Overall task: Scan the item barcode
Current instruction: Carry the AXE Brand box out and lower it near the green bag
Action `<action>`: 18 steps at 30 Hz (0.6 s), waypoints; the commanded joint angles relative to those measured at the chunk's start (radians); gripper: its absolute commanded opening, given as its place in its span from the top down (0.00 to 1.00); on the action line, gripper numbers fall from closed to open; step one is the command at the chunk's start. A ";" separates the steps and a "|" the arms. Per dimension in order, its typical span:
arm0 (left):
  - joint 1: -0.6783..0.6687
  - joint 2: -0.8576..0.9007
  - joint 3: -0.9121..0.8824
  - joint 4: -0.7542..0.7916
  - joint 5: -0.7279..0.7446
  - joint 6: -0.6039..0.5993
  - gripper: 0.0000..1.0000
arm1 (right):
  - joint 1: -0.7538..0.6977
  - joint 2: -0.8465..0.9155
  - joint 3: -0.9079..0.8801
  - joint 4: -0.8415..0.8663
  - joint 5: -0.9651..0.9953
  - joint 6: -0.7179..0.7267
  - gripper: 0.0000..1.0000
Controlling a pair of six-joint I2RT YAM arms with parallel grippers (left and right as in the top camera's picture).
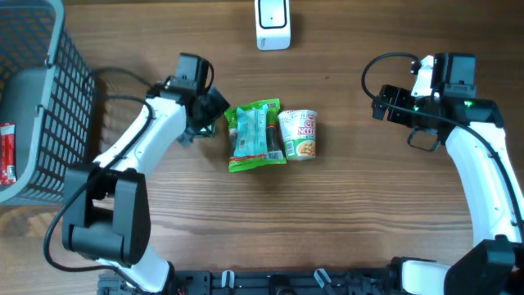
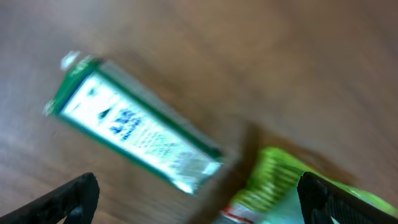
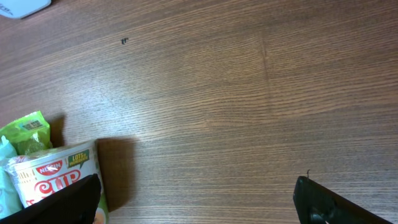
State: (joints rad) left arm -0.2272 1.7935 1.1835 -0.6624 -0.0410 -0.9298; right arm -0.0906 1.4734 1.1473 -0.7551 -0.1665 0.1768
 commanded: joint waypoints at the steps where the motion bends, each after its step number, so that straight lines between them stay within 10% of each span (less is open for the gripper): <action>1: 0.000 -0.012 -0.087 0.032 -0.075 -0.239 0.00 | -0.002 0.002 0.010 0.003 0.013 -0.018 0.00; 5: 0.000 -0.012 -0.104 0.047 -0.133 -0.238 0.00 | -0.002 0.002 0.010 0.003 0.013 -0.018 0.00; 13: -0.025 -0.012 -0.104 0.043 -0.133 -0.183 0.48 | -0.002 0.002 0.009 0.003 0.013 -0.017 0.00; 18: -0.042 -0.012 -0.104 0.075 -0.166 -0.129 0.20 | -0.002 0.002 0.010 0.003 0.013 -0.018 0.00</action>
State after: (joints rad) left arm -0.2581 1.7935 1.0855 -0.6155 -0.1585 -1.0981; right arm -0.0906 1.4734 1.1473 -0.7551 -0.1665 0.1772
